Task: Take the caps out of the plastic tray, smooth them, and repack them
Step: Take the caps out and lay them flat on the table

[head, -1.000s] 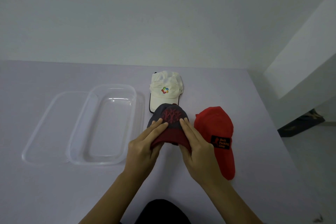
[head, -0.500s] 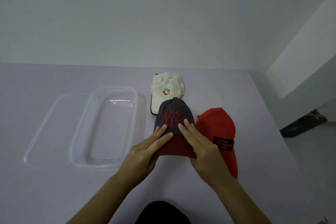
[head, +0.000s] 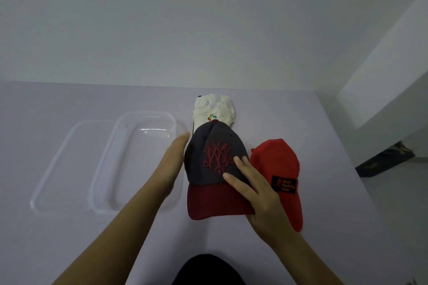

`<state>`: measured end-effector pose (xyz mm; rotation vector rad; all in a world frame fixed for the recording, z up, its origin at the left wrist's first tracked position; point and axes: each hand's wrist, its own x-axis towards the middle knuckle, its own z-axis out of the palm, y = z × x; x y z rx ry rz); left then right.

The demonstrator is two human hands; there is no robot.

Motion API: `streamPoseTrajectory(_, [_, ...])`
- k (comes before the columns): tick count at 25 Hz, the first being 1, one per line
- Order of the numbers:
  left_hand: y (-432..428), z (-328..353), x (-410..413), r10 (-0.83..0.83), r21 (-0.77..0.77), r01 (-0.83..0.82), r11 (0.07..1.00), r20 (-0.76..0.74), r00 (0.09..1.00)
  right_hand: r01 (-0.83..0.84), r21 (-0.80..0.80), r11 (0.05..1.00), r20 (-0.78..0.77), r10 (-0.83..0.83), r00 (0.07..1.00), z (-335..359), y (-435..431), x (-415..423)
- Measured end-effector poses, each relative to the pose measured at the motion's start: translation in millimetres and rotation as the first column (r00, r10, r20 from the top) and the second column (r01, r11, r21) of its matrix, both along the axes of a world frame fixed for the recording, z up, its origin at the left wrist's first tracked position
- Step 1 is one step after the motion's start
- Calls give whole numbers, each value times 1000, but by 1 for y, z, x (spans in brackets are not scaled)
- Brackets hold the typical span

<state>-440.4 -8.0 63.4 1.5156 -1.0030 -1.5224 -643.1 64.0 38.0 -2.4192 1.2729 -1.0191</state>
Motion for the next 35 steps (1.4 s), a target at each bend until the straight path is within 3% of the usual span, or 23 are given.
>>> streamPoseTrajectory(2, [-16, 10, -5, -80, 67, 91, 994, -162, 984, -14, 2, 1000, -33, 14, 999, -1, 1, 5])
streamPoseTrajectory(5, [-22, 17, -3, -56, 3, 57, 998, -188, 981, -95, 85, 992, -145, 107, 984, -3, 2, 2])
streamPoseTrajectory(7, [-25, 16, 4, -13, -77, -4, 997, -211, 977, -171, 269, 948, -165, 221, 961, -2, 2, -7])
streamPoseTrajectory(8, [-26, 16, 7, -13, -118, -15, 993, -233, 972, -175, 408, 896, -80, 226, 971, 1, 1, -11])
streamPoseTrajectory(10, [-27, 20, 9, -50, -182, 5, 983, -243, 969, -133, 562, 816, 182, 35, 983, 6, -8, -14])
streamPoseTrajectory(13, [-24, 26, -4, -162, -229, 103, 968, -256, 953, -60, 631, 773, 444, -296, 845, 22, -37, -2])
streamPoseTrajectory(16, [-21, 26, -23, -175, -274, 110, 956, -224, 959, -290, 714, 638, 623, -389, 679, 28, -65, 10])
streamPoseTrajectory(18, [-25, 13, -28, -86, -272, 68, 960, -56, 995, -396, 732, 554, 674, -504, 540, 20, -78, 10])
streamPoseTrajectory(19, [-29, 2, -27, -48, -251, 73, 965, 104, 993, -406, 749, 523, 660, -546, 516, 12, -83, 9])
streamPoseTrajectory(21, [-37, -28, -21, -61, -172, 153, 973, 446, 893, -346, 825, 447, 564, -600, 568, -11, -92, 6])
streamPoseTrajectory(24, [-41, -70, -16, -151, -73, 250, 965, 623, 767, -204, 916, 346, 388, -631, 671, -49, -104, 2])
streamPoseTrajectory(26, [-40, -93, -16, -213, 7, 273, 962, 648, 732, -139, 946, 292, 298, -624, 722, -69, -108, 2])
streamPoseTrajectory(29, [-51, -122, -20, -237, 77, 239, 968, 602, 762, -6, 972, 235, 149, -595, 790, -95, -123, 5])
streamPoseTrajectory(32, [-57, -128, -26, -172, 55, 170, 984, 554, 814, 148, 931, 334, 26, -464, 886, -103, -131, 11])
streamPoseTrajectory(35, [-59, -143, -29, -35, 4, 39, 999, 515, 856, 195, 882, 430, 25, -455, 890, -118, -133, 17])
